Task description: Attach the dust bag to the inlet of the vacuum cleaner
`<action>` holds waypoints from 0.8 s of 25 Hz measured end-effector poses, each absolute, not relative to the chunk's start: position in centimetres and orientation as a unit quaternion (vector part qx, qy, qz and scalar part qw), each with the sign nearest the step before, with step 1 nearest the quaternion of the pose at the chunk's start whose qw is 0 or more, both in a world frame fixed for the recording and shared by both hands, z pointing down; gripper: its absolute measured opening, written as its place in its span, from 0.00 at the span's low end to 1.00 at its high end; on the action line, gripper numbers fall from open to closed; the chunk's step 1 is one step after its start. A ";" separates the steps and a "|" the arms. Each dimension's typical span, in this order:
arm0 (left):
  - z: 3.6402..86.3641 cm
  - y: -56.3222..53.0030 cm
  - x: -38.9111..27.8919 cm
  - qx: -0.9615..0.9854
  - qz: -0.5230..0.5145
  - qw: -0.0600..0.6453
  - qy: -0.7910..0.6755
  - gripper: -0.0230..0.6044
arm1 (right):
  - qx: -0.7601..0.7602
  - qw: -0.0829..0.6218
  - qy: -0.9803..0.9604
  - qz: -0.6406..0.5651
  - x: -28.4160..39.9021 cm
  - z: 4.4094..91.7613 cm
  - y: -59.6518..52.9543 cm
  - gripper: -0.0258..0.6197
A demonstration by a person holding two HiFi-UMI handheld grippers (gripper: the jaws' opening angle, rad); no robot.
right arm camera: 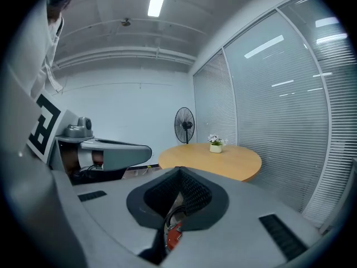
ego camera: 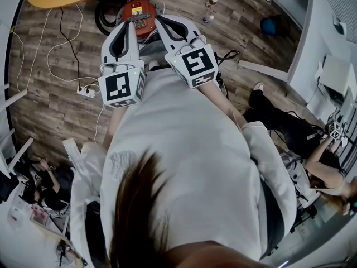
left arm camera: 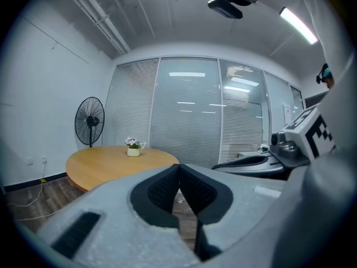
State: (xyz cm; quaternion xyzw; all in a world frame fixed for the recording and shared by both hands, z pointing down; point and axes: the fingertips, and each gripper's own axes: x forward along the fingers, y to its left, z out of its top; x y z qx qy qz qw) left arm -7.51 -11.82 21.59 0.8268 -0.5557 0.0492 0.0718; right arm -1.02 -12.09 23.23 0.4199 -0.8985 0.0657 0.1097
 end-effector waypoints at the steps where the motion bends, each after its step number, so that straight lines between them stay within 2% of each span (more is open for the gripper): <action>1: 21.6 -11.8 -7.5 0.827 0.049 0.072 -0.556 0.06 | 0.421 0.110 -0.898 0.067 -0.9 23.3 -12.1 0.04; 20: 22.0 -11.5 -7.2 0.827 0.048 0.088 -0.552 0.06 | 0.425 0.116 -0.895 0.072 -0.6 23.6 -11.8 0.04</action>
